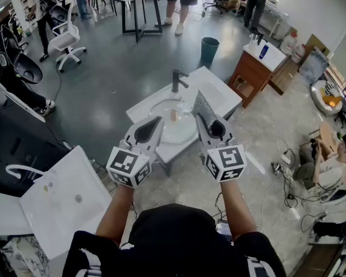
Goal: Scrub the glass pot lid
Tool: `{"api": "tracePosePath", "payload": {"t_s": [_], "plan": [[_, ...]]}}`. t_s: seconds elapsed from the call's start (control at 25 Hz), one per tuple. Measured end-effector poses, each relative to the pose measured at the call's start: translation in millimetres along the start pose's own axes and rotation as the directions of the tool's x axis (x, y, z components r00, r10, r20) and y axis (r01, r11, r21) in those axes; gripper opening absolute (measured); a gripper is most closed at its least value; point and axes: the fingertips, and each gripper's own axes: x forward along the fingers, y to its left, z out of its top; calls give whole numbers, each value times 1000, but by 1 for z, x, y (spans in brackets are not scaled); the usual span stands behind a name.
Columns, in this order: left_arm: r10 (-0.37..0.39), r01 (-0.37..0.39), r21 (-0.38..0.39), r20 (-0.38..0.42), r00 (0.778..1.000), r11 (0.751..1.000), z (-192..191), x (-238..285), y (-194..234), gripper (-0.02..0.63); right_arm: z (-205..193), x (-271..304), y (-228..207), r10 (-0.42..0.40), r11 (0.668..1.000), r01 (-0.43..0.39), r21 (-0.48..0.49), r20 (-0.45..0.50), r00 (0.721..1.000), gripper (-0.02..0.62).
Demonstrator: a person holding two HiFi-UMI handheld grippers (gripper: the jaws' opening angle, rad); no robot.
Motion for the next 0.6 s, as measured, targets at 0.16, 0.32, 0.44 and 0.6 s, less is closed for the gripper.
{"api": "tracePosePath", "payload": {"t_s": [0.16,0.32,0.44,0.6], "plan": [[3,-3,3,-4,1000,1000,-3,2,-5,9,0,-5,-2,8,1000,-8,-4,10,1000,71],[-6,6,12,5,1000,1000,-13,6,-3,8,-3,-3,-4,2,1000,-2,-21,4,1000,71],[-1,1,14,0,1000,1000,-16,8,-2,8,-6,-1,-6,5,1000,-5,-8,-2,1000,71],[9,-9,13,-5,1000,1000,-19,12,2,8,-9,4,-10,10,1000,-10,-1,-6,1000,71]]}}
